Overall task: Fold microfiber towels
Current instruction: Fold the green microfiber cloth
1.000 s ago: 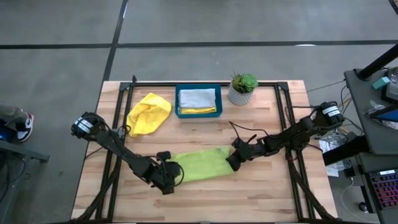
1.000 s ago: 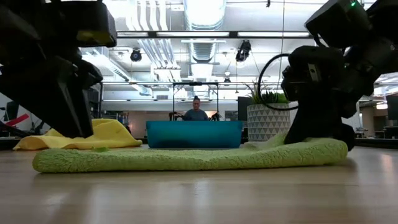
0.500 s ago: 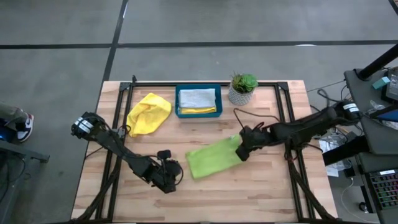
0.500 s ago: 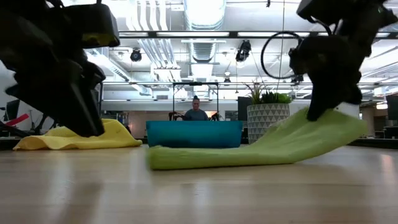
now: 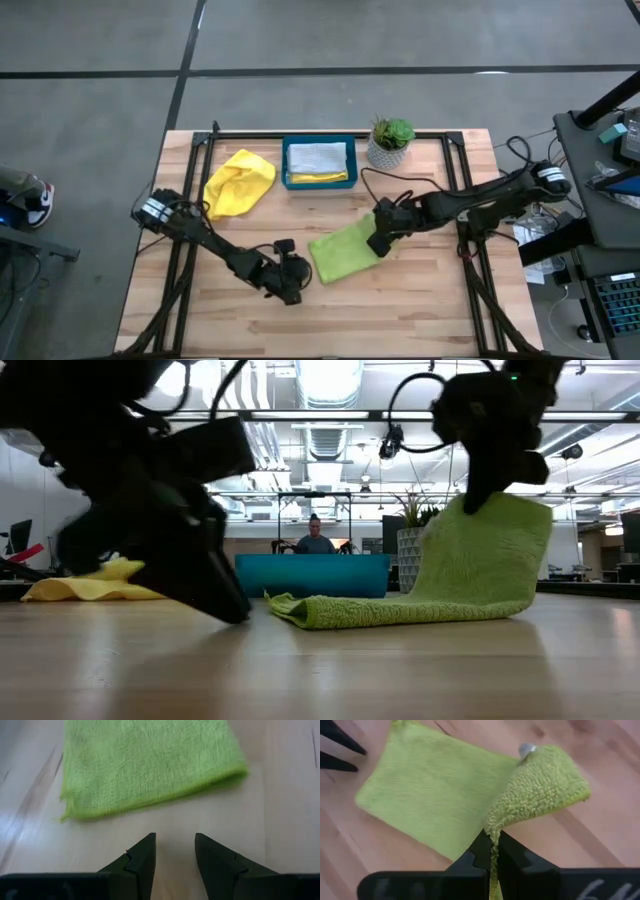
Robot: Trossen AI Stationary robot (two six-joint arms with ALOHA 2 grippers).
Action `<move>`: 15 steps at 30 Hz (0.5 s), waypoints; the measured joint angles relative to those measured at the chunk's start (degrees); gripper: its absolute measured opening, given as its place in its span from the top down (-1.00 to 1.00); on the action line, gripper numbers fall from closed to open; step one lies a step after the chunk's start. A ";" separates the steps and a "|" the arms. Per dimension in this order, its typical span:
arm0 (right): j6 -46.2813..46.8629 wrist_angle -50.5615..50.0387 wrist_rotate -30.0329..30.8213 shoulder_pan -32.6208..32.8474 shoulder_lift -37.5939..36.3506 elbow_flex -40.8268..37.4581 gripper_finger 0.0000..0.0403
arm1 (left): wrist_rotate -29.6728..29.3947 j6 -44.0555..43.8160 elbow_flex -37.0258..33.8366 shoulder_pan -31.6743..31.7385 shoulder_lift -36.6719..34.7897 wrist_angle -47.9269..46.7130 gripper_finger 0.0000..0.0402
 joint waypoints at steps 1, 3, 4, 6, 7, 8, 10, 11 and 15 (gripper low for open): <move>-0.03 0.13 -0.34 0.00 1.38 1.04 0.96 | 0.25 0.13 0.06 0.34 0.44 1.07 0.39; -0.41 1.17 -1.71 0.00 4.17 3.07 0.96 | 0.43 0.15 0.12 0.88 1.16 1.83 0.39; -0.67 1.76 -2.52 0.00 5.62 4.09 0.96 | 0.40 0.30 0.13 1.00 1.47 2.48 0.39; -1.39 2.98 -3.38 0.02 8.62 6.36 0.96 | 0.44 1.43 -0.02 1.17 1.83 4.11 0.39; -1.67 3.29 -3.43 0.02 10.08 7.65 0.96 | 0.53 2.26 -0.21 1.22 1.84 4.88 0.39; -2.07 3.26 -3.49 0.04 11.66 8.99 0.96 | 0.61 3.02 -0.54 1.28 1.84 5.91 0.39; -3.32 3.26 -3.53 0.02 14.49 11.72 0.96 | 0.86 4.20 -1.19 1.30 1.84 7.73 0.39; -3.77 3.28 -3.57 0.04 15.87 13.15 0.96 | 0.91 4.42 -1.62 1.30 1.80 8.53 0.39; -5.73 3.93 -4.51 0.02 20.63 18.38 0.96 | 1.01 4.34 -3.63 1.28 1.73 11.93 0.39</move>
